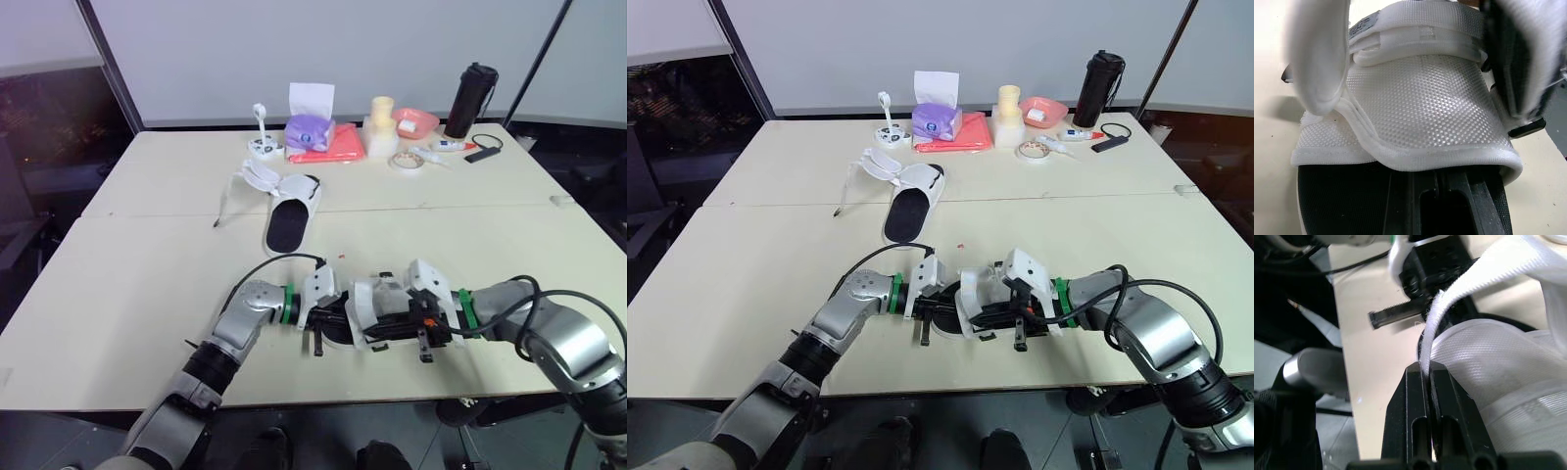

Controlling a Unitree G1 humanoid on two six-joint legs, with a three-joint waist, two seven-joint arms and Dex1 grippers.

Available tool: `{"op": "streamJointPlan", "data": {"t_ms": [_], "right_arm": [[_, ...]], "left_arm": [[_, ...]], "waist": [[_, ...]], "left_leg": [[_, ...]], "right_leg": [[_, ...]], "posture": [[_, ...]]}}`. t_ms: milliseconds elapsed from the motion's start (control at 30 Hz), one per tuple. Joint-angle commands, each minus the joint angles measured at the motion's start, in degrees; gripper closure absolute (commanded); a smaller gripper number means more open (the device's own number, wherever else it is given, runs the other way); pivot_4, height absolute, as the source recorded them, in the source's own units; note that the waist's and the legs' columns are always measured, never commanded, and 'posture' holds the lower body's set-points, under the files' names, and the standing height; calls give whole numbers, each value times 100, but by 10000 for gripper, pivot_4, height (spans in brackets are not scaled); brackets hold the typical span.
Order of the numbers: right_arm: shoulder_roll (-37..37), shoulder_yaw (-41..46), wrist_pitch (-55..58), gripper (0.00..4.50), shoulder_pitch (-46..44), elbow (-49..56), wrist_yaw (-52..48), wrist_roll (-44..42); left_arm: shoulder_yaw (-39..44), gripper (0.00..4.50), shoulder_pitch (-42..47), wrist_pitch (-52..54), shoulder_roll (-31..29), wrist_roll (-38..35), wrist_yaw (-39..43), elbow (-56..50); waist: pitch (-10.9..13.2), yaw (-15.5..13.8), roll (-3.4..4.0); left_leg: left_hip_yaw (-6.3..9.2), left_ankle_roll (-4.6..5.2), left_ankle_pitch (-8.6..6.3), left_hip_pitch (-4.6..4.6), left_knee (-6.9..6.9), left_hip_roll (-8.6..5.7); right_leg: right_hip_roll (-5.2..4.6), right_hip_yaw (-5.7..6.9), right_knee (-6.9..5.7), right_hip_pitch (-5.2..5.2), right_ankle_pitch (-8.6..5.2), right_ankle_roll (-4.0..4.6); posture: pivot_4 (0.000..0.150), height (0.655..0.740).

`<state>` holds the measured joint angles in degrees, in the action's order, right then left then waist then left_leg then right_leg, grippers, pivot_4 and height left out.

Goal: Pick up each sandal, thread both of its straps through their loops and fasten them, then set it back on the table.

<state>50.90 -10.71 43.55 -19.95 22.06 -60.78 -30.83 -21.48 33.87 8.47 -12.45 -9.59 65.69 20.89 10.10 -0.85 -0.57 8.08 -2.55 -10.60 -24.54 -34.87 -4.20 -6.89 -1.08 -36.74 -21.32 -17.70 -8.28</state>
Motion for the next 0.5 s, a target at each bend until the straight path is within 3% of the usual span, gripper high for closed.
{"op": "streamJointPlan", "data": {"t_ms": [33,67,167,400,500], "right_arm": [[163,34,98,44603,30,255,-65,32],[187,14,95,44603,30,290,-69,71],[331,-97,-46,36481,59,381,-68,333],[556,271,72,2059,-29,726,191,443],[701,956,531,2059,76,1049,277,-27]], "left_arm": [[-59,45000,-65,94,-69,236,-112,273],[-59,45000,-58,88,-65,237,-112,285],[-58,45000,-40,63,-51,241,-111,326],[-64,45000,4,13,-16,246,-105,413],[-63,45000,23,-16,-2,251,-109,454]], "waist": [[0,2,1],[0,-1,0],[0,-2,0],[0,8,0],[0,9,1]], "left_leg": [[0,0,0,0,0,0],[0,0,0,0,0,0],[0,0,0,-1,0,0],[-1,-1,-1,-1,-2,1],[-1,-1,0,-2,-2,2]], "right_leg": [[0,0,1,0,0,0],[0,-1,1,0,0,0],[0,0,4,0,0,0],[0,0,10,1,2,3],[-1,-2,12,1,3,7]], "posture": [[1500,7344],[1500,7344],[1500,7344],[1500,7344],[1500,7344]]}}
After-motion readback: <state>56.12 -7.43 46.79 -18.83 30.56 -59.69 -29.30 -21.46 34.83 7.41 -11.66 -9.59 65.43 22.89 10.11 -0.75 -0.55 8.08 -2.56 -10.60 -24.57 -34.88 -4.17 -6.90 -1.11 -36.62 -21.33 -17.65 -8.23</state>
